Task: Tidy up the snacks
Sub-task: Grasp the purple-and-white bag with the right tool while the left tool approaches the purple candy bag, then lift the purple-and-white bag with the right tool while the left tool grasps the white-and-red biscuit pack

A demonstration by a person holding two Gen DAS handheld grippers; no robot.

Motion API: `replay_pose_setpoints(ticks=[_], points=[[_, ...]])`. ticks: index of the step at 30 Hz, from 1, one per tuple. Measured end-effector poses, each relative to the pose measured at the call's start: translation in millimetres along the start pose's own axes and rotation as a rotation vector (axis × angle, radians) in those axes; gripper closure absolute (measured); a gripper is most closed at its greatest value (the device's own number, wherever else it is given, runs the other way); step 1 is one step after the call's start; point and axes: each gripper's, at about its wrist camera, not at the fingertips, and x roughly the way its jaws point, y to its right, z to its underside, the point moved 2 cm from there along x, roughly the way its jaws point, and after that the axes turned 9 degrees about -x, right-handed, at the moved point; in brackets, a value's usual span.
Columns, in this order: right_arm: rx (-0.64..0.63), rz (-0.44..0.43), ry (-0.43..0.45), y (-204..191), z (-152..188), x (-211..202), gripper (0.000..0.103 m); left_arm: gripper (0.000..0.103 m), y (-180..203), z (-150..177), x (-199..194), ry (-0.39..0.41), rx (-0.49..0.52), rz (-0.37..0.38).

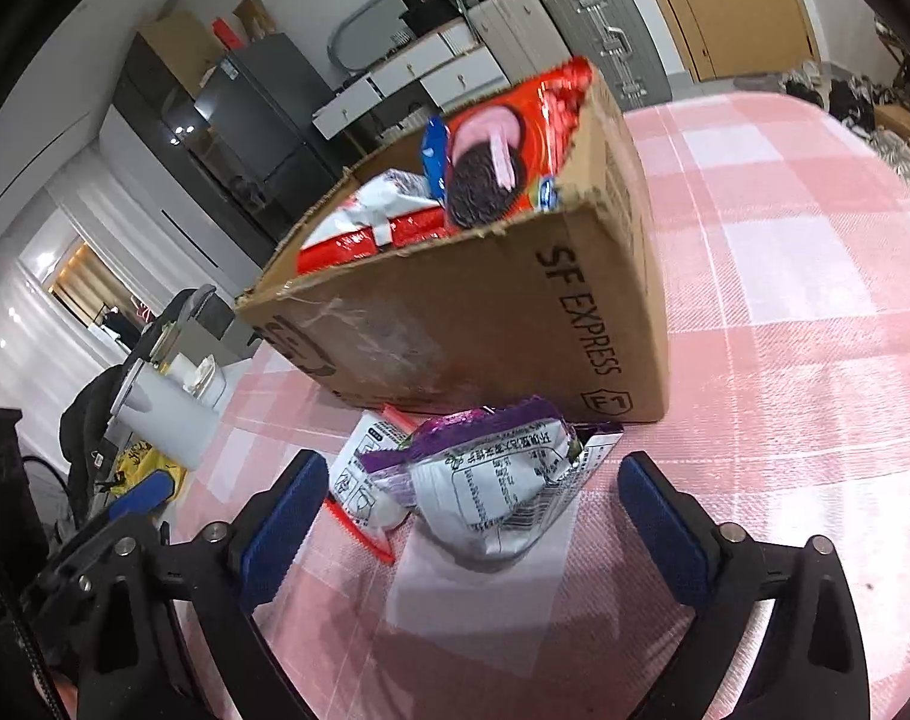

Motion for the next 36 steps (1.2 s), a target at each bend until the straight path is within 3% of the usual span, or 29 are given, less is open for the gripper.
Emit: replay_pose_setpoints(ticks=[2,7,10,12,14,36], points=[[0.006,-0.013,-0.022,1.7,-0.5,7.7,0.018,0.001,-2.5,0.9,2.2,-0.006,-0.006,-0.001],[0.022,-0.023,-0.018,4.7,-2.5,13.9,0.022,0.001,-8.1,4.4,7.9,-0.027,-0.018,-0.003],[0.042,-0.044,-0.005,7.6,-1.1,11.7,0.030,0.001,-11.1,7.7,6.0,-0.029,-0.023,-0.008],[0.041,-0.067,0.006,7.5,0.0,8.6,0.044,0.001,-12.8,9.1,8.2,-0.038,-0.032,-0.009],[0.022,-0.057,0.011,4.2,1.0,4.5,0.048,0.001,-13.9,11.5,7.6,-0.046,-0.035,-0.008],[0.039,-0.096,0.094,7.0,21.7,-59.5,0.051,0.001,-3.1,14.6,23.1,-0.090,0.009,-0.025]])
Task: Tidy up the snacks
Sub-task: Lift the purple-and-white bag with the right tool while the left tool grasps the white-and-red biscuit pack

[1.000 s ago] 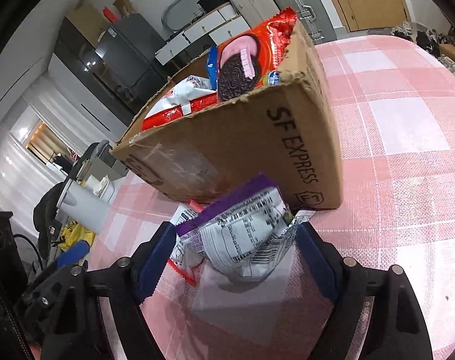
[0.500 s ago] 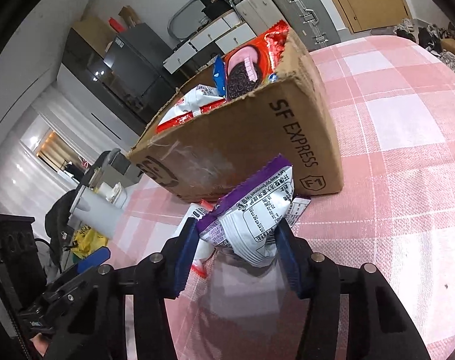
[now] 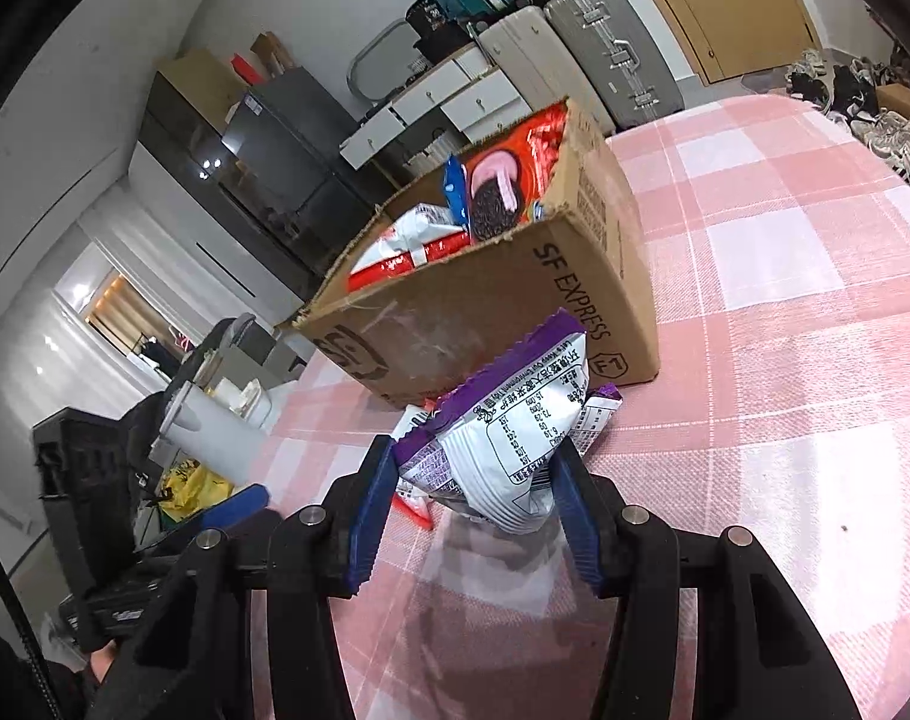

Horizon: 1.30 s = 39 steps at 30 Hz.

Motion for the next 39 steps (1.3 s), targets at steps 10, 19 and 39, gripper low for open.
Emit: replay_pose_setpoints(ticks=[10,19,39], points=[[0.000,0.021,0.038,4.6,8.5,-31.6,0.051,0.001,23.8,-16.2,31.7,-0.019,0.089,-0.029],[-0.005,0.051,0.040,11.4,17.7,-50.8,0.051,0.001,34.2,-29.9,67.6,-0.054,0.131,-0.066],[0.001,0.050,0.052,9.5,19.1,-56.1,0.051,0.053,55.7,-33.2,115.7,-0.141,0.184,-0.098]])
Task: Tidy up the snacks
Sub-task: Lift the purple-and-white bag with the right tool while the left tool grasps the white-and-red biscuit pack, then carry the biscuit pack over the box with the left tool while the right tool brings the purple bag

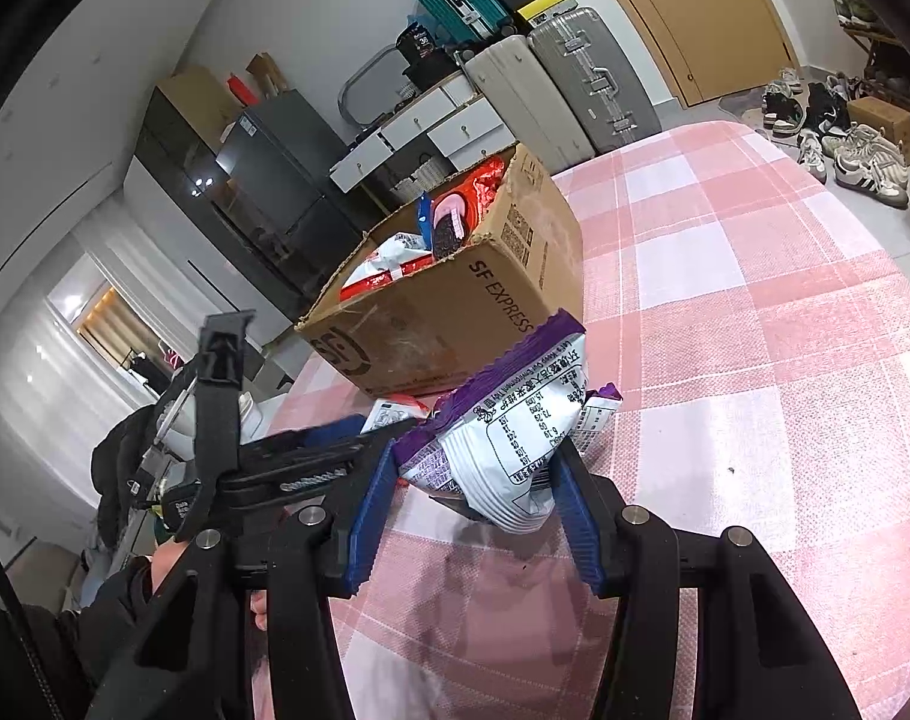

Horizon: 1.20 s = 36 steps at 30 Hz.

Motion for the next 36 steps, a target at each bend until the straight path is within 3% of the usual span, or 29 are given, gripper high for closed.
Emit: replay_pose_setpoints(ticks=[2,5,9,13,30,36], points=[[0.001,0.001,0.003,0.7,-0.3,-0.5,0.051,0.061,3.4,0.2,0.0,0.006,0.018,0.012],[0.006,0.001,0.003,1.4,0.6,-1.3,0.051,0.064,-2.6,-1.5,-2.1,0.002,-0.016,0.073],[0.000,0.000,0.006,-0.8,0.5,-2.3,0.051,0.064,-7.3,-0.2,-9.5,-0.010,-0.031,0.094],[-0.005,-0.003,0.006,-5.3,1.6,-1.3,0.051,0.064,-0.4,3.1,-29.3,0.025,0.007,0.094],[-0.067,-0.018,0.018,-36.3,-2.3,-7.3,0.051,0.064,-18.2,25.1,-72.7,0.090,-0.017,0.114],[-0.126,-0.027,0.039,-56.6,-15.5,-15.9,0.051,0.064,-30.3,20.0,-105.6,0.123,-0.041,0.138]])
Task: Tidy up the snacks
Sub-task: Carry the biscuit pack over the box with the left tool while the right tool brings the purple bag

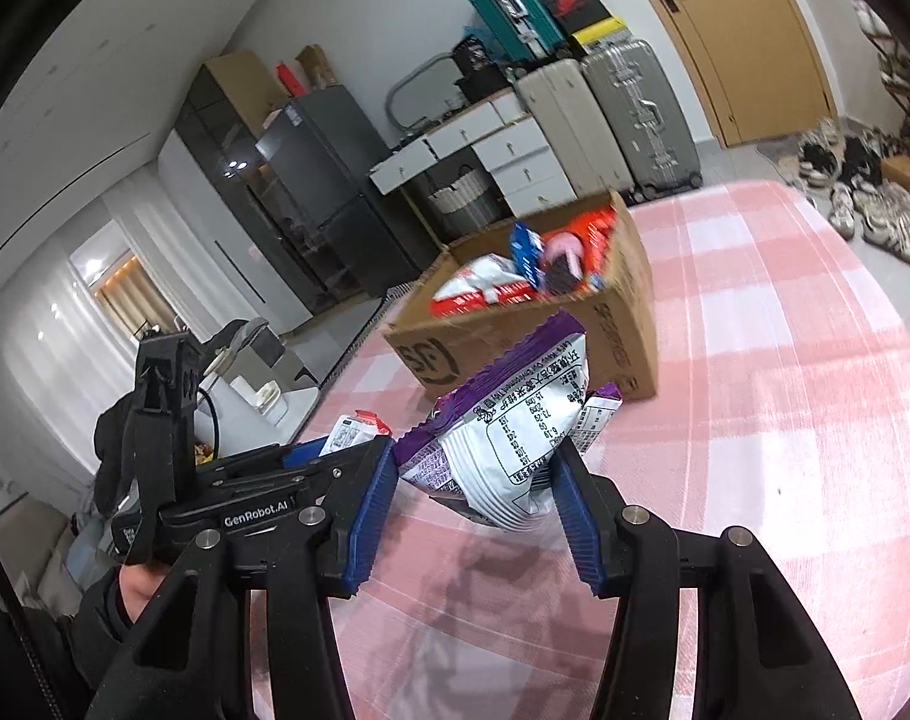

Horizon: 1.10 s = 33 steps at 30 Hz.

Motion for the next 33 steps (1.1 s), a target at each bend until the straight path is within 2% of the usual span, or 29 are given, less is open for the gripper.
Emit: replay_pose_setpoints(ticks=[10,21,33], points=[[-0.076,-0.026,0.055,-24.7,-48.2,-9.7,0.051,0.064,-1.3,-42.7,-45.6,0.079,-0.004,0.041],[-0.172,-0.040,0.125,-41.4,-120.1,-15.7,0.051,0.064,9.9,-104.7,-81.1,0.152,-0.003,0.083],[-0.232,0.001,0.128,-42.4,-184.9,0.4,0.051,0.064,21.4,-169.3,-70.3,0.123,-0.015,0.121]])
